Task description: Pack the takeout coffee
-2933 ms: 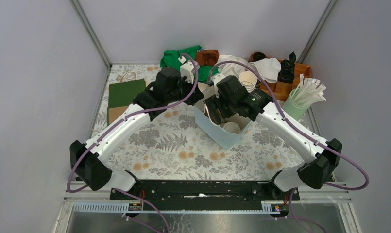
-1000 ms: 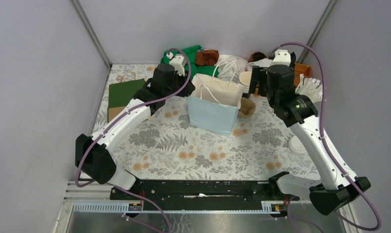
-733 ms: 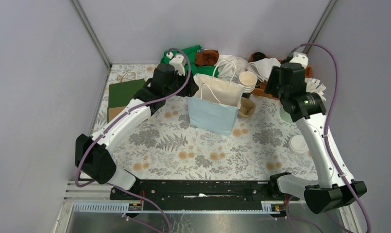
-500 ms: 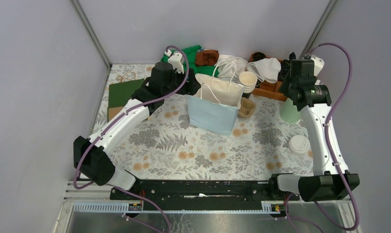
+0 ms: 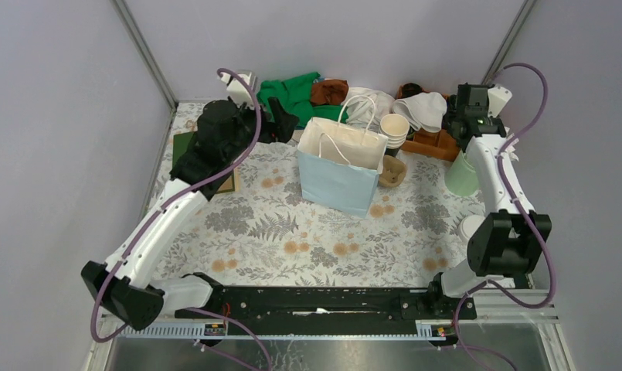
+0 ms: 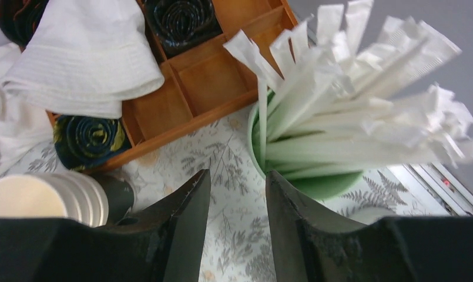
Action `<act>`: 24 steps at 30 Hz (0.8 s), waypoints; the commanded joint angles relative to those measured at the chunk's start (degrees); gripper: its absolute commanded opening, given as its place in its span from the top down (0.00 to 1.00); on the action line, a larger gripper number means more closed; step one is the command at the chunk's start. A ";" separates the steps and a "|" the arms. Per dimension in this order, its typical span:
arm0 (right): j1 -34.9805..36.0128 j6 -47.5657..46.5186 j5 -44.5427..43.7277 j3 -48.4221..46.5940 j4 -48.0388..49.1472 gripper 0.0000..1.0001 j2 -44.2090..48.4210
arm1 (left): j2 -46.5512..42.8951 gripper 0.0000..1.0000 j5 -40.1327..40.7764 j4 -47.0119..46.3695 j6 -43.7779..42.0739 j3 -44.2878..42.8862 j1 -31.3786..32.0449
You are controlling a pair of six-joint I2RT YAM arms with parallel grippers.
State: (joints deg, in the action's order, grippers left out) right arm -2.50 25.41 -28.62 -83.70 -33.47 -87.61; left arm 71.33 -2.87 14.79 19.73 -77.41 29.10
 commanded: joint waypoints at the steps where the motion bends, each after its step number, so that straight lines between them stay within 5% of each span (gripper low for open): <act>1: 0.04 -2.57 -5.89 -1.44 9.45 0.54 -3.99 | -3.80 0.16 0.49 -4.18 -0.54 3.83 -0.70; 8: -0.09 -9.46 -13.55 -4.58 16.03 0.53 -9.41 | -4.99 0.16 0.93 -2.10 -2.83 3.70 -1.35; 24: -0.75 -11.94 -13.76 -3.45 16.91 0.51 -11.00 | -4.91 0.16 -1.39 -2.98 -1.62 6.11 -1.59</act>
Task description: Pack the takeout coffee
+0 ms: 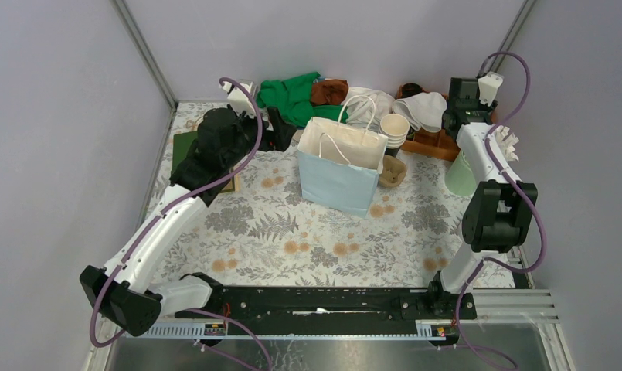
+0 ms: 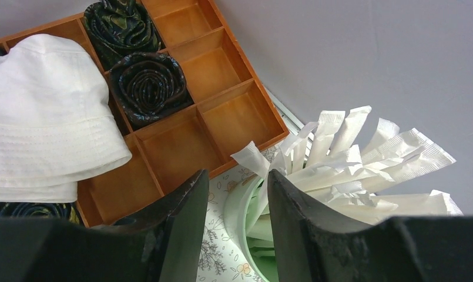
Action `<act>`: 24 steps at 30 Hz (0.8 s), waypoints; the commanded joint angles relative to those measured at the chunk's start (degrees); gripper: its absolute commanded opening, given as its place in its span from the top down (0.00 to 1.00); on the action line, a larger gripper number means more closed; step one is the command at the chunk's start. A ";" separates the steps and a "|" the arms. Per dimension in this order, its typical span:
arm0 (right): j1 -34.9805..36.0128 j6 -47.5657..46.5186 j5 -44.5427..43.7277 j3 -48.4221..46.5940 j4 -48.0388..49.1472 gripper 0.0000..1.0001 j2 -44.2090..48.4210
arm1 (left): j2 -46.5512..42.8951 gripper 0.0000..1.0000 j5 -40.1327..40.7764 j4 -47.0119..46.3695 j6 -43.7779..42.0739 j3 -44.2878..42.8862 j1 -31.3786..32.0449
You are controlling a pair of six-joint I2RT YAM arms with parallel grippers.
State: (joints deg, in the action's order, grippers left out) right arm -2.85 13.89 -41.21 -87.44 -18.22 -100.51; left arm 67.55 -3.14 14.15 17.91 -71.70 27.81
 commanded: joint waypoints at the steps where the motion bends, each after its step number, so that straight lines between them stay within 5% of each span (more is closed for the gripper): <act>1: -0.40 -0.25 -0.26 -0.13 1.05 0.51 1.83 | -1.04 0.16 -1.31 -2.28 0.07 0.35 -0.33; 16: -0.31 1.50 9.17 -3.14 -8.41 0.52 3.05 | 0.01 0.15 -2.41 -2.61 -0.92 0.23 -0.39; 24: -0.31 1.12 3.84 -1.31 -10.27 0.56 4.86 | 0.55 0.15 -3.43 -3.14 -0.78 0.76 -0.57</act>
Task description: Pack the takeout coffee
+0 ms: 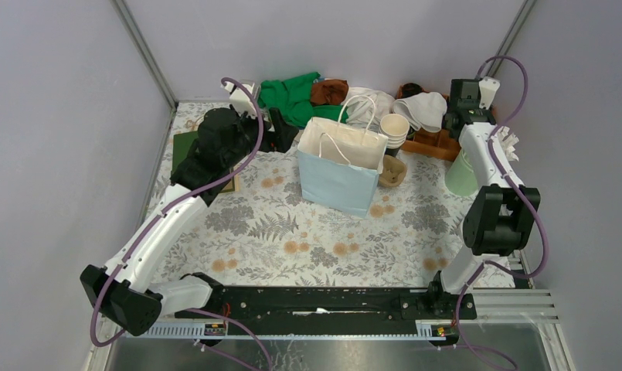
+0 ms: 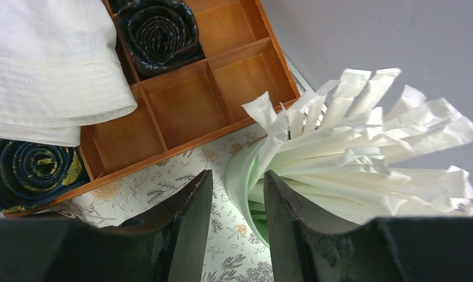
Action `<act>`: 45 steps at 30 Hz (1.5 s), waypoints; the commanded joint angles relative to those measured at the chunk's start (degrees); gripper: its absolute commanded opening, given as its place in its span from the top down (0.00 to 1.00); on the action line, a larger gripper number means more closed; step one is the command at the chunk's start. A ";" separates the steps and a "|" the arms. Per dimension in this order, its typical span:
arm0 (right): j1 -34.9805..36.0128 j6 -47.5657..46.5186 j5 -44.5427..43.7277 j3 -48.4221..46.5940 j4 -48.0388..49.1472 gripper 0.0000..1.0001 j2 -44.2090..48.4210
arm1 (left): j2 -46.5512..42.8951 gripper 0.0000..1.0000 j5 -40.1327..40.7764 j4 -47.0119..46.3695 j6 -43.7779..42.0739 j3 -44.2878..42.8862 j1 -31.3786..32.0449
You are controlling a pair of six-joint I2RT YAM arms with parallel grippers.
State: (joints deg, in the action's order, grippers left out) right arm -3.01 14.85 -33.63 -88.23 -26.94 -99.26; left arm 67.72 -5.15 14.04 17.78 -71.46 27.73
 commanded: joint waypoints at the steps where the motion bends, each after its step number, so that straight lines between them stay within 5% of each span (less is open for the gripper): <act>1: -0.16 -0.26 -4.34 -0.04 -1.20 0.56 3.71 | 0.47 0.15 -1.56 -3.13 -0.64 0.52 -0.48; 27: -0.24 -3.74 -10.84 -1.98 3.52 0.59 -3.26 | 1.09 0.15 -1.61 -2.12 -0.91 0.49 -1.45; 45: -0.25 -3.93 -13.59 -3.57 4.06 0.75 -5.25 | 1.18 0.15 -1.97 -2.61 -0.64 0.96 -1.58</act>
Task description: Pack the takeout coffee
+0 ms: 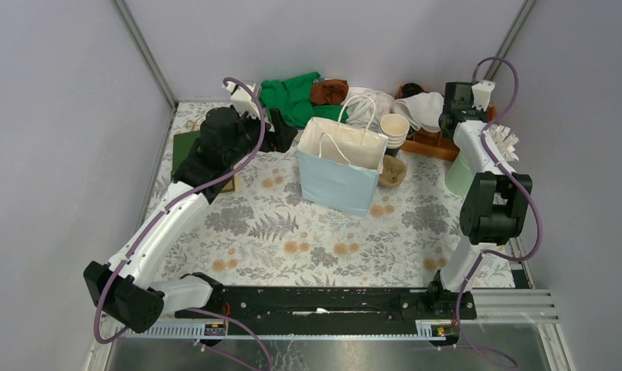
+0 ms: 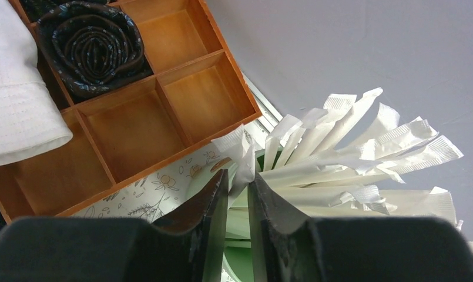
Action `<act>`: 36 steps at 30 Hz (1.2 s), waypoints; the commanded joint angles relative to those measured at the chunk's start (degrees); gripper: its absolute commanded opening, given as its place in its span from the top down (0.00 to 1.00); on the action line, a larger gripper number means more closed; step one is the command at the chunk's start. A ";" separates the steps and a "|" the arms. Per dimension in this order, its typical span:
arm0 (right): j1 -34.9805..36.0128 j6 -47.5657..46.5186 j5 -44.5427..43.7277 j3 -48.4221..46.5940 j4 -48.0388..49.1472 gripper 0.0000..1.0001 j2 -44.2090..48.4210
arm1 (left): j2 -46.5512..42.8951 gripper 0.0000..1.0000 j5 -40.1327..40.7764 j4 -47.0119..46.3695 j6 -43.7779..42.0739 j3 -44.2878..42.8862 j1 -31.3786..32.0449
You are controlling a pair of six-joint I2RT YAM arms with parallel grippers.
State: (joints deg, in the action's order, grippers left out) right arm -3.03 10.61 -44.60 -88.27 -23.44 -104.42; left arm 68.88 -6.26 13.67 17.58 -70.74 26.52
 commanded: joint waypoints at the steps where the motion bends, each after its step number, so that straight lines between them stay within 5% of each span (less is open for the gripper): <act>1: -0.22 0.37 -2.44 -3.79 0.23 0.76 0.15 | 0.02 0.15 -0.84 -2.24 -0.37 0.21 -0.41; 21: -0.14 -4.38 -3.48 -5.64 2.74 0.81 13.57 | -3.33 0.15 -2.09 -4.64 0.60 3.64 -0.42; 28: -0.06 -7.11 8.82 -12.76 2.60 0.80 19.23 | -4.32 0.15 -2.51 -5.54 0.63 4.22 -0.42; 36: 0.10 -4.65 41.10 -18.10 2.94 0.78 24.76 | -3.47 0.15 -2.52 -5.15 0.81 2.33 -0.42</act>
State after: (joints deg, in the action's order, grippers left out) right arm -3.05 4.25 -22.74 -103.50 -22.33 -83.00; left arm 66.00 -7.60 11.81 18.00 -66.89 26.46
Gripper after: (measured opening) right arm 0.212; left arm 0.852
